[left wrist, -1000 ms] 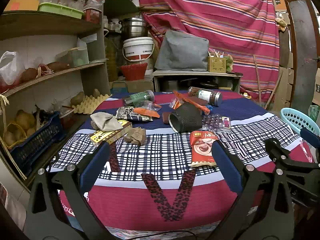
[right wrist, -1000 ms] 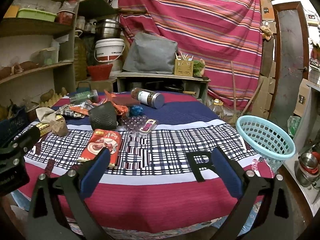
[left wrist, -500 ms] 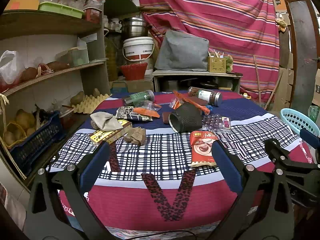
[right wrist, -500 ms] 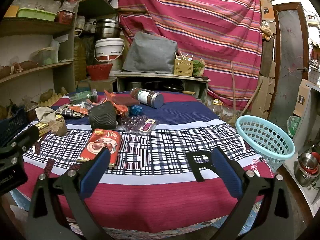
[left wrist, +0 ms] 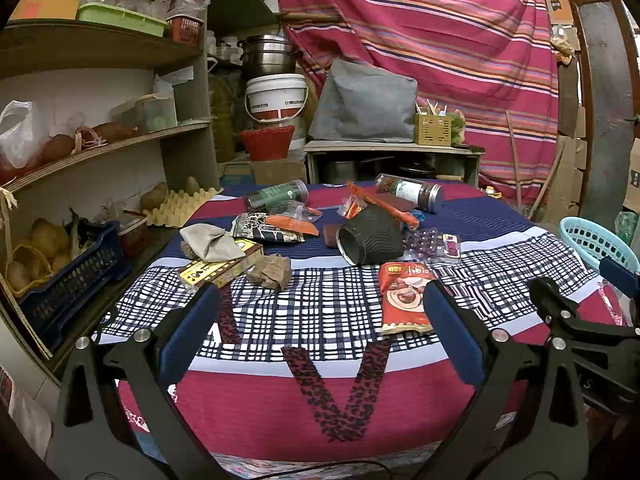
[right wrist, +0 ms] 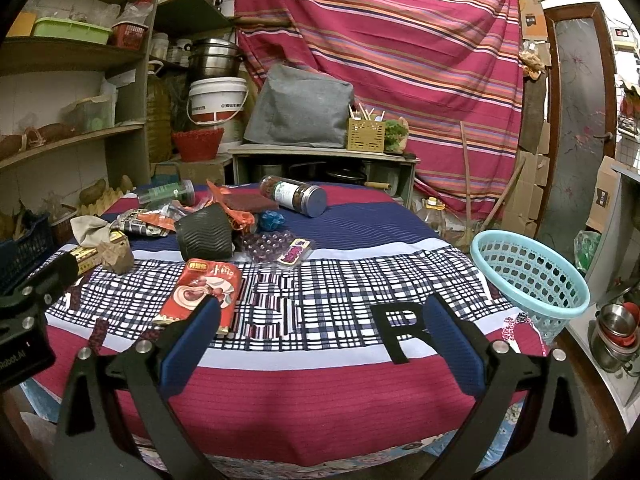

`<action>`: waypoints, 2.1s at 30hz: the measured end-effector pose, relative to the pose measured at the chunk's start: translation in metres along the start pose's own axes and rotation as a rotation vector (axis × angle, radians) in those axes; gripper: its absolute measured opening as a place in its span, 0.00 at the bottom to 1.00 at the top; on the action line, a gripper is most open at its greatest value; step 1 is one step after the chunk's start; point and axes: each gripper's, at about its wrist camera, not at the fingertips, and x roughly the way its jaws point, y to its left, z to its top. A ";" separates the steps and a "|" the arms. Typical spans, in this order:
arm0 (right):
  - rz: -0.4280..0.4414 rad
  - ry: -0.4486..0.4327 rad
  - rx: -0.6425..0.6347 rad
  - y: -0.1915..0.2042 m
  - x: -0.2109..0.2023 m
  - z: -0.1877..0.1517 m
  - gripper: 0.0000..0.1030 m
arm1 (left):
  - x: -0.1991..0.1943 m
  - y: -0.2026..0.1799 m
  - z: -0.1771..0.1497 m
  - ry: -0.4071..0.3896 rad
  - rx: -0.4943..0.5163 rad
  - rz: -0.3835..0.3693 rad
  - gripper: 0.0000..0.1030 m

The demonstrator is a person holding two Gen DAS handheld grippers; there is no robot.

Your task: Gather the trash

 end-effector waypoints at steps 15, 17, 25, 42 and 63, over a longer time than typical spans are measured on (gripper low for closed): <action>-0.003 -0.007 0.014 -0.005 -0.001 0.001 0.96 | 0.000 0.001 -0.001 -0.002 -0.020 -0.005 0.95; -0.010 -0.015 0.028 -0.009 -0.001 0.003 0.96 | 0.001 0.003 -0.001 0.002 -0.030 -0.009 0.95; -0.016 0.003 0.069 -0.018 0.012 0.007 0.96 | 0.013 0.029 0.006 0.016 -0.056 0.036 0.95; -0.014 0.131 -0.022 0.027 0.090 0.050 0.96 | 0.097 0.093 0.022 0.115 -0.069 0.093 0.95; 0.053 0.240 0.019 0.024 0.123 0.018 0.96 | 0.202 0.069 0.013 0.370 -0.052 -0.076 0.71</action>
